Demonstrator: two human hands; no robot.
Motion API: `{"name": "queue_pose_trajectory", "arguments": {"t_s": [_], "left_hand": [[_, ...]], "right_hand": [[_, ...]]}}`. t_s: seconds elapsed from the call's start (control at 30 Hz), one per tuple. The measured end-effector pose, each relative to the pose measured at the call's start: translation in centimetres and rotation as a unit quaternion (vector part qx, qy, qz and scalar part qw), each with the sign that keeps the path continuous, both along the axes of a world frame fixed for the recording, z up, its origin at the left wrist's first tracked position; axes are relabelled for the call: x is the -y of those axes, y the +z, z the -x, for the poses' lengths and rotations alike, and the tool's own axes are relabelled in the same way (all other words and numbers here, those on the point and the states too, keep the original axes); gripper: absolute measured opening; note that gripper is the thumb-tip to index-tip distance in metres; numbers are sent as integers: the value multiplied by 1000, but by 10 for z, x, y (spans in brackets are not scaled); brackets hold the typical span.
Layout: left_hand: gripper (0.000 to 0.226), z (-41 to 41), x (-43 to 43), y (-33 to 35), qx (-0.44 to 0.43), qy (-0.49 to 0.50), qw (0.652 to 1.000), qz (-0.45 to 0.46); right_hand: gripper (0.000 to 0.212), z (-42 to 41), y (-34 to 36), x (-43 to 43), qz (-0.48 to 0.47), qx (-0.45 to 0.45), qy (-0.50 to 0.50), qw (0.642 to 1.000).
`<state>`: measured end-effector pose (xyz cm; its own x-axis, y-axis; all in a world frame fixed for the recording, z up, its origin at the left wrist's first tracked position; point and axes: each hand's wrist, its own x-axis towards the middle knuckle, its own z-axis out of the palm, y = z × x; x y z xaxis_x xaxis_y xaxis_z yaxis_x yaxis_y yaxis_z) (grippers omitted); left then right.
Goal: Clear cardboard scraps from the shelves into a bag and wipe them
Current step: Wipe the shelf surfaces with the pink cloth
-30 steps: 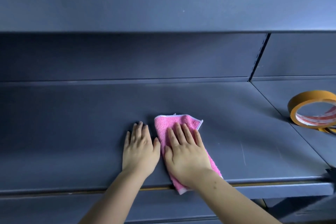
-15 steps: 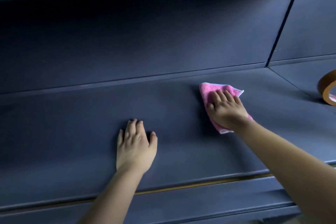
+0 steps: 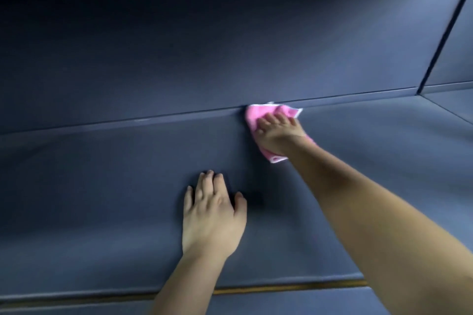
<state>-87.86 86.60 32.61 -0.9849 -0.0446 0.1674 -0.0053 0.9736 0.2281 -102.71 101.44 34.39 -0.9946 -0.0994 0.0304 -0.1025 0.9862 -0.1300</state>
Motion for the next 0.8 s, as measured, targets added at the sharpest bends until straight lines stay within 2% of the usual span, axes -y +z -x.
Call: {"name": "queue_pose_trajectory", "arguments": {"t_s": [0.1, 0.17, 0.23, 0.3, 0.4, 0.5, 0.57, 0.7, 0.8], "left_hand": [[51, -1, 0, 3, 3, 7, 1000, 7], [49, -3, 0, 2, 18, 0, 999, 45], [49, -4, 1, 1, 28, -16, 996, 84], [50, -4, 1, 1, 27, -6, 997, 78], [64, -4, -2, 4, 20, 0, 998, 57], [50, -4, -3, 4, 18, 13, 1000, 3], [49, -4, -3, 3, 15, 12, 1000, -21], [47, -1, -1, 2, 1, 14, 998, -61], [46, -3, 0, 7, -12, 32, 991, -128]], "right_hand": [[51, -30, 0, 40, 8, 23, 84, 996], [52, -60, -2, 49, 17, 23, 130, 991], [53, -93, -4, 41, 25, 20, 161, 986], [54, -119, -7, 19, 29, 23, 171, 985], [53, -131, -6, -18, 16, 24, 136, 990], [51, -116, -4, -45, 1, 19, 59, 998], [50, -101, -3, -50, 5, 7, 11, 1000], [52, -76, -3, -20, 14, 29, -35, 999], [53, -81, -3, 18, 24, 20, -3, 1000]]}}
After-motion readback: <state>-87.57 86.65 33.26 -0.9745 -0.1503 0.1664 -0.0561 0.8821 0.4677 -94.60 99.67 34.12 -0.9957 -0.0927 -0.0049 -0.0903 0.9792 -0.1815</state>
